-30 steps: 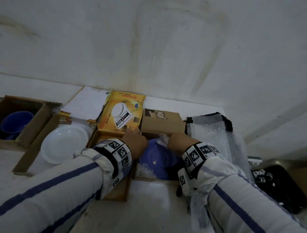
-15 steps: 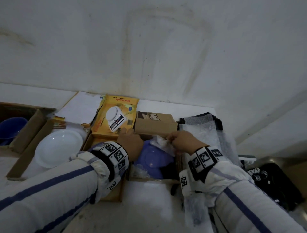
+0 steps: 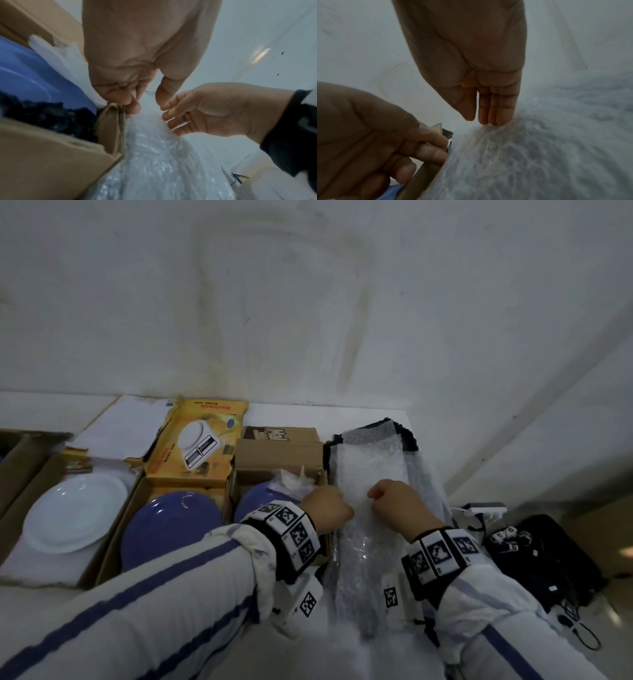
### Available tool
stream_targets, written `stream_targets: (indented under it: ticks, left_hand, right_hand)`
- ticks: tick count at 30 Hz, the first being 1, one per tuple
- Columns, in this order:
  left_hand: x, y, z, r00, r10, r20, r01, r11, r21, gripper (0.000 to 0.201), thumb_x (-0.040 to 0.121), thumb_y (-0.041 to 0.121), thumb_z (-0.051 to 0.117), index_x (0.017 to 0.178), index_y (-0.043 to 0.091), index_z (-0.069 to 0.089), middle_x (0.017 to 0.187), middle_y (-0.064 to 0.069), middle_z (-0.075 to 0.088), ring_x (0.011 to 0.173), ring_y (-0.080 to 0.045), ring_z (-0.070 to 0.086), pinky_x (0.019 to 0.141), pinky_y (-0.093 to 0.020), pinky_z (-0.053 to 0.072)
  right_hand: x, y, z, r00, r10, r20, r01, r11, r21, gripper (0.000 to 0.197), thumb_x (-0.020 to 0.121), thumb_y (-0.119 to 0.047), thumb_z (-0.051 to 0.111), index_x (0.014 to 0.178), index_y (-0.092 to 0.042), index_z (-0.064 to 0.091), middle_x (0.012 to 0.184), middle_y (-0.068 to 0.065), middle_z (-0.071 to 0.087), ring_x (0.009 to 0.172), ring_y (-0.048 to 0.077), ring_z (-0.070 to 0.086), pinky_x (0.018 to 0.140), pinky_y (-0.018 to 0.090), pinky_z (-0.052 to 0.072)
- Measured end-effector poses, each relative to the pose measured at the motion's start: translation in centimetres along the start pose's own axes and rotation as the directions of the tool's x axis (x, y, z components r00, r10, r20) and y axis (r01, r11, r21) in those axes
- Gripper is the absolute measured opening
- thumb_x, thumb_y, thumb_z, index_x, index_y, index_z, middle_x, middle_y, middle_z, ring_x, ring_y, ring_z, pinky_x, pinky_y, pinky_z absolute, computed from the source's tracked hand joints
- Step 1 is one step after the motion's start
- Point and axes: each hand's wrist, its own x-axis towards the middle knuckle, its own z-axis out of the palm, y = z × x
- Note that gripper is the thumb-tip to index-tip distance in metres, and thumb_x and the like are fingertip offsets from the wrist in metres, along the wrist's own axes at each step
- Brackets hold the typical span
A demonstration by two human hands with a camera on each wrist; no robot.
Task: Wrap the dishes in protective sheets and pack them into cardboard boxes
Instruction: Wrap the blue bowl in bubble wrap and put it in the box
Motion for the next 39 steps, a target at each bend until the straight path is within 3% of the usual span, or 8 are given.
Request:
stream_targets:
  ticks: [7,14,20,23,26,29,34,39]
  left_hand:
    - [-0.4,1.4,1.7,0.989,-0.117,-0.087,0.087,0.954,-0.285,0.018,0.077,0.009,0.068,0.089,-0.003,0.062,0.078,-0.011,0.056,0.079,-0.027,0.060,0.061,-0.030,0.041]
    - [-1.1,0.7,0.8,0.985,-0.085,-0.149,0.045,0.967,-0.250,0.029,0.082,0.016,0.070,0.063,0.016,0.048,0.070,-0.003,0.052,0.072,-0.018,0.052,0.072,-0.028,0.042]
    - [-3.1,0.9,-0.9,0.978,0.065,-0.199,-0.167,0.816,-0.553,0.020,0.088,0.011,0.064,0.074,0.017,0.051,0.067,0.000,0.054,0.058,-0.009,0.049,0.055,-0.020,0.041]
    - [-4.4,0.8,-2.5,0.964,0.151,-0.221,-0.264,0.672,-0.692,0.014,0.090,0.006,0.059,0.082,0.015,0.052,0.084,-0.004,0.064,0.074,-0.012,0.059,0.066,-0.018,0.050]
    - [-5.1,-0.4,-4.7,0.924,0.176,-0.341,-0.350,0.751,-0.560,0.033,0.081,0.006,0.070,0.101,0.022,0.050,0.109,-0.004,0.056,0.096,-0.015,0.055,0.081,-0.026,0.049]
    - [-5.7,-2.0,-7.5,0.919,0.254,-0.302,-0.359,0.857,-0.370,0.067,0.070,-0.001,0.077,0.122,0.022,0.042,0.121,0.001,0.050,0.102,-0.007,0.054,0.082,-0.019,0.051]
    - [-7.6,-5.1,-10.5,0.939,0.203,-0.276,-0.230,0.971,-0.068,0.027,0.074,0.023,0.074,0.100,0.021,0.066,0.097,0.003,0.067,0.094,-0.015,0.063,0.085,-0.034,0.052]
    - [-8.5,-7.7,-12.0,0.945,-0.044,-0.325,-0.121,0.874,-0.471,0.008,0.094,0.011,0.053,0.089,0.014,0.058,0.081,-0.002,0.064,0.064,-0.007,0.063,0.053,-0.018,0.052]
  right_hand:
    - [-0.3,1.1,0.1,0.999,-0.043,-0.012,0.045,0.994,0.102,0.034,0.089,-0.004,0.045,0.119,-0.012,0.059,0.128,0.008,0.057,0.119,0.024,0.052,0.096,0.028,0.041]
    - [-0.4,1.2,0.1,0.998,-0.056,-0.026,0.059,0.989,0.134,0.031,0.086,-0.007,0.051,0.115,-0.015,0.060,0.123,0.007,0.058,0.112,0.023,0.054,0.086,0.026,0.042]
    - [-2.1,-1.3,-1.5,0.963,-0.268,0.001,0.268,0.963,-0.028,0.062,0.076,-0.020,0.062,0.133,-0.029,0.039,0.138,0.001,0.037,0.126,0.025,0.038,0.104,0.043,0.036]
    - [-2.4,-3.3,-2.6,0.941,-0.318,0.118,0.331,0.936,-0.117,0.054,0.080,-0.021,0.061,0.131,-0.026,0.045,0.127,0.002,0.052,0.118,0.024,0.049,0.099,0.040,0.039]
    - [-2.9,-5.5,-3.6,0.895,-0.442,0.054,0.445,0.888,-0.114,0.020,0.091,-0.017,0.051,0.108,-0.013,0.062,0.094,0.005,0.060,0.093,0.023,0.057,0.074,0.025,0.039]
    - [-3.6,-7.9,-4.4,0.838,-0.543,0.042,0.545,0.838,-0.037,0.015,0.088,-0.011,0.056,0.099,-0.013,0.067,0.089,0.003,0.059,0.087,0.018,0.056,0.071,0.025,0.037]
    - [-3.7,-11.2,-4.4,0.806,-0.571,-0.154,0.590,0.795,0.142,0.019,0.082,-0.004,0.058,0.080,-0.022,0.063,0.085,0.000,0.061,0.087,0.023,0.057,0.073,0.032,0.045]
    - [-4.1,-13.5,-2.3,0.779,-0.609,-0.151,0.625,0.774,0.101,0.015,0.080,-0.001,0.057,0.084,-0.013,0.065,0.081,-0.002,0.058,0.082,0.015,0.053,0.064,0.022,0.037]
